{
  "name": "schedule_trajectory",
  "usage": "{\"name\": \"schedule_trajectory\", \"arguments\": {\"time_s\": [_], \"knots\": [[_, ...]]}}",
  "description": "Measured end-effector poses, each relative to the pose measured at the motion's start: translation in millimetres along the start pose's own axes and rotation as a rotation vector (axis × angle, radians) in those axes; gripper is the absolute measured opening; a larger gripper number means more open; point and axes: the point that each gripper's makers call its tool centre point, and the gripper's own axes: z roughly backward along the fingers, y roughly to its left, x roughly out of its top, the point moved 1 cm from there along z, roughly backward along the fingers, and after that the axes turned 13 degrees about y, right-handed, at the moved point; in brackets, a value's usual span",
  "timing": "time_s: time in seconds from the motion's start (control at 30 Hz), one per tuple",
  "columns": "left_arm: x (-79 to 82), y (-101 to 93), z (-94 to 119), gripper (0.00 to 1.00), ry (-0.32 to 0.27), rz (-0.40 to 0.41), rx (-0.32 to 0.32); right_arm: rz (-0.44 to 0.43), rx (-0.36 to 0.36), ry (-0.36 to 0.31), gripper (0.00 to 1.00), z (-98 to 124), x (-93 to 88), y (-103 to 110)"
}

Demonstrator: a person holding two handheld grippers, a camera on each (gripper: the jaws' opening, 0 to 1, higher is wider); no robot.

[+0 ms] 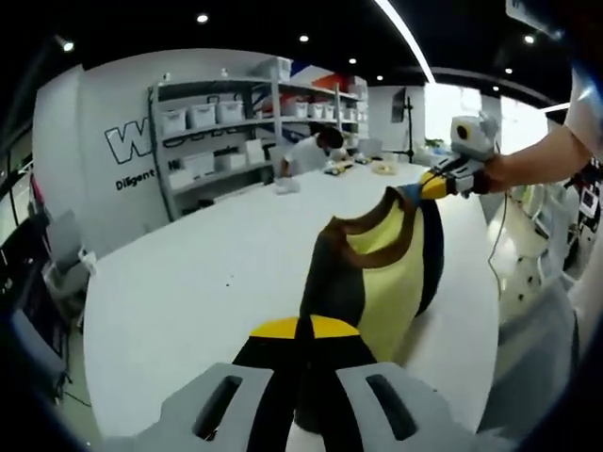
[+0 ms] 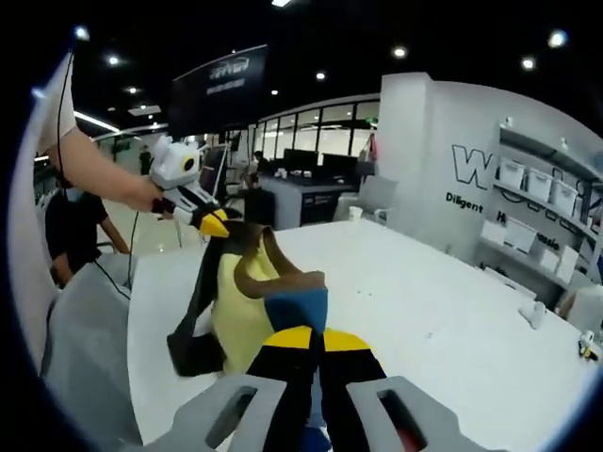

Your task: Fold the garment on the visible template until the final outline fits inside the template.

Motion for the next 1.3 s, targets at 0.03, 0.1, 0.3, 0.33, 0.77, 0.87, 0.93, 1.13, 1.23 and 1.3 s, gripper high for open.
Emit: {"name": "schedule_trajectory", "arguments": {"time_s": [0.03,0.1,0.3,0.33,0.77,0.87,0.93,1.13,1.23,1.3], "knots": [[2.6,4.3,-5,0.01,0.000,-0.001,0.003,-0.001,-0.005,-0.001,0.00,-4,2.2,-6],[6.9,15.6,-17,0.01,0.004,0.002,0.013,-0.001,-0.024,-0.003,0.00,-15,6.4,-21],[15.4,49.8,-55,0.01,0.029,0.032,0.040,-0.017,-0.051,0.021,0.00,-51,8.5,-58],[15.5,53.1,-60,0.01,0.036,0.031,0.045,-0.017,-0.055,0.025,0.00,-56,8.1,-62],[-4.0,90.2,-130,0.01,0.134,0.101,0.064,-0.049,-0.091,0.146,0.00,-137,-26.4,-110],[-8.3,92.6,-139,0.01,0.154,0.108,0.068,-0.055,-0.091,0.169,0.00,-150,-35.5,-114],[-12.5,95.7,-147,0.01,0.170,0.111,0.073,-0.066,-0.095,0.183,0.00,-158,-40.9,-116],[-31.4,103.2,-162,0.01,0.235,0.134,0.096,-0.077,-0.082,0.233,0.00,-179,-56.3,-117],[-37.1,105.9,-166,0.02,0.258,0.154,0.113,-0.091,-0.079,0.248,0.00,-186,-61.9,-116],[-38.7,108.5,-164,0.04,0.262,0.167,0.133,-0.118,-0.082,0.272,0.00,-189,-69.1,-118]]}}
